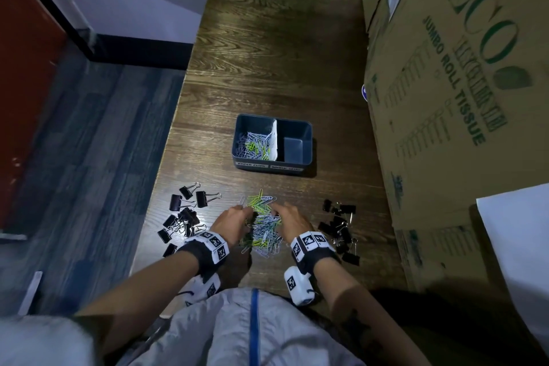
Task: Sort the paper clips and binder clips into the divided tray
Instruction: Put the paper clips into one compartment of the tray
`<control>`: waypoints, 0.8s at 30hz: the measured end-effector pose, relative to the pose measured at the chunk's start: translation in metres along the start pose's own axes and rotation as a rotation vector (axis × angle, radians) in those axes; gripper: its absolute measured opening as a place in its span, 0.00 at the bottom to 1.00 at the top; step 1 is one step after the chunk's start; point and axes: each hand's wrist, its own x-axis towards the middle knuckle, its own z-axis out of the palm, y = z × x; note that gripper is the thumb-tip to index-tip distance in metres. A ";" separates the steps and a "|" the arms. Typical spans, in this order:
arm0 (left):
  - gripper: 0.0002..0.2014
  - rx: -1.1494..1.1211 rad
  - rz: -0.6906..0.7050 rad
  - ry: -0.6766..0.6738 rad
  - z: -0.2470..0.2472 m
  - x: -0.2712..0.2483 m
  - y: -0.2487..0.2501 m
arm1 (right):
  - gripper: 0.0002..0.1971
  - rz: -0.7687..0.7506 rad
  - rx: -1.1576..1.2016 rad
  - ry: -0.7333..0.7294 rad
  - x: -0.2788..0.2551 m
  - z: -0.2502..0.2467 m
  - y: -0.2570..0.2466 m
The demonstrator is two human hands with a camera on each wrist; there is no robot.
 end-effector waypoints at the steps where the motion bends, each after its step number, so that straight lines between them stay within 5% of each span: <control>1: 0.10 -0.009 0.008 0.009 -0.003 -0.001 0.000 | 0.21 0.004 -0.010 -0.003 0.001 -0.002 0.001; 10: 0.04 -0.127 0.168 0.140 -0.045 -0.002 0.000 | 0.13 0.071 -0.014 0.049 0.014 -0.007 0.020; 17: 0.01 -0.168 0.280 0.333 -0.126 0.010 0.035 | 0.10 -0.057 0.033 0.085 -0.001 -0.049 -0.001; 24: 0.04 -0.175 0.212 0.494 -0.185 0.061 0.064 | 0.04 -0.215 0.080 0.196 0.002 -0.115 -0.041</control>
